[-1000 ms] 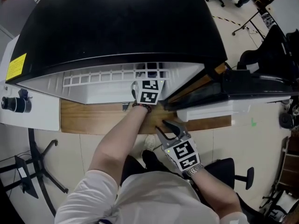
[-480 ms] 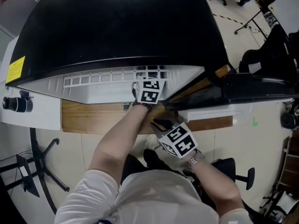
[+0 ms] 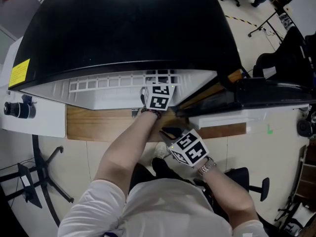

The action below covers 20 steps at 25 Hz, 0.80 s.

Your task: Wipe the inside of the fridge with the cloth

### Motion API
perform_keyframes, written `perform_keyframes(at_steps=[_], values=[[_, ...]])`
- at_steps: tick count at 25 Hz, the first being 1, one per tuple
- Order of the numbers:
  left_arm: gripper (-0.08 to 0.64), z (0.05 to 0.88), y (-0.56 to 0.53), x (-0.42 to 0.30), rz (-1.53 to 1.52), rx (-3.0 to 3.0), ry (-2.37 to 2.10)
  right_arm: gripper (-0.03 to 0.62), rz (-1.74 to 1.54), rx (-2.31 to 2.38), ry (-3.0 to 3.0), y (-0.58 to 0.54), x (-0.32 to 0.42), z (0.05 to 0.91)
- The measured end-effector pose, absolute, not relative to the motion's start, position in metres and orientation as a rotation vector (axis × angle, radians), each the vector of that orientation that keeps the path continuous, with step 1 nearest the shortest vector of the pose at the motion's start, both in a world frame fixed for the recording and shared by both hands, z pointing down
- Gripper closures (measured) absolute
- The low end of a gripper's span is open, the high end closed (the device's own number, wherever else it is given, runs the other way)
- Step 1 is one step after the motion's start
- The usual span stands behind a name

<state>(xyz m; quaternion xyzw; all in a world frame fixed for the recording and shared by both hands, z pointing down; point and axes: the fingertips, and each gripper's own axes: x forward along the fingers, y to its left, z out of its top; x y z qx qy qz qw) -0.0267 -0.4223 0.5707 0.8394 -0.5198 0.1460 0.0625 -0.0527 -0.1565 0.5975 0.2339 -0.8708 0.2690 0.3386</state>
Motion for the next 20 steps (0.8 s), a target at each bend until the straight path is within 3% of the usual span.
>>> perform_keyframes(at_steps=[10,16,20], values=[[0.482,0.558,-0.355,-0.052,0.406,2.520,-1.474,0.541,0.588,0.611,-2.385,-0.133,-0.056,0.563],[0.482,0.525,-0.293,-0.072,0.397,2.584,-1.314,0.534,0.265,0.657,-2.422,-0.133,-0.054,0.526],[0.482,0.493,-0.247,-0.081,0.386,2.655,-1.146,0.484,0.019,0.665,-2.367,-0.127,-0.041,0.512]])
